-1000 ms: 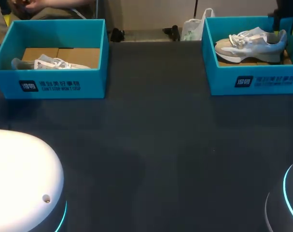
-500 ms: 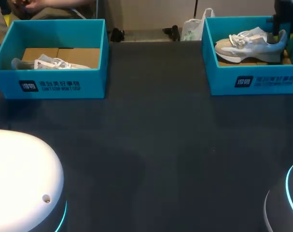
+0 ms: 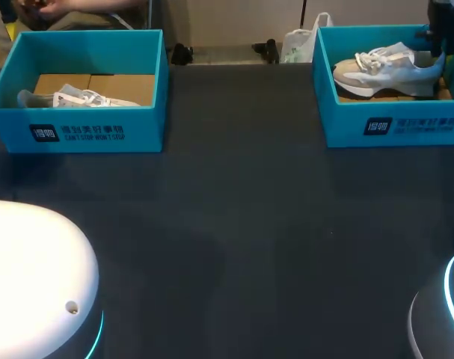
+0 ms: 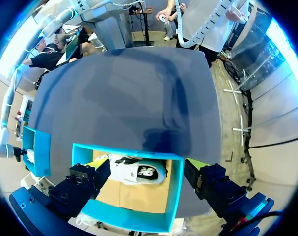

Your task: Take the shoe out of the shoebox, open the shoe tongue, remove and reinsert the insole, then place the shoe into the shoebox

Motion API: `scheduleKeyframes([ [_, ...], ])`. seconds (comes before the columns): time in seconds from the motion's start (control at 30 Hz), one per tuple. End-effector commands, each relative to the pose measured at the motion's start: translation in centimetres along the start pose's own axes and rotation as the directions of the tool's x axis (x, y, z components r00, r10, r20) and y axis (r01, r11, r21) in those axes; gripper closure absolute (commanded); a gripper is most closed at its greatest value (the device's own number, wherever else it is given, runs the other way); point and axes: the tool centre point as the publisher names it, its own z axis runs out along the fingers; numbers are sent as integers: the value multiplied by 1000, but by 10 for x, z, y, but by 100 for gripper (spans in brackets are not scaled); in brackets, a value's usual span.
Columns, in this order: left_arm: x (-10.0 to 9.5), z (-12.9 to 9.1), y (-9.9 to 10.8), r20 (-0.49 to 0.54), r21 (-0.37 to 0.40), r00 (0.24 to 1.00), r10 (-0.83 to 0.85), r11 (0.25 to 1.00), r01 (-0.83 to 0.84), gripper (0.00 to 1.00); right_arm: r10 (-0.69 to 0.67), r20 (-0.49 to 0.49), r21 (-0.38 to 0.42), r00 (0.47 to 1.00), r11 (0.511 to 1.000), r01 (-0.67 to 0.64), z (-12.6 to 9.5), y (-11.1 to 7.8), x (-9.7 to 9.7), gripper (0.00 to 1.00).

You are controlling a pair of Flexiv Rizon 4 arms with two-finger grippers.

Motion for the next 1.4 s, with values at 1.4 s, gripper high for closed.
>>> scheduleKeyframes([
  [1.4,0,-1,1,-3,2,1000,0,1000,0,0,27,97,-80,995,997,-19,-200,-16,-45,100],
])
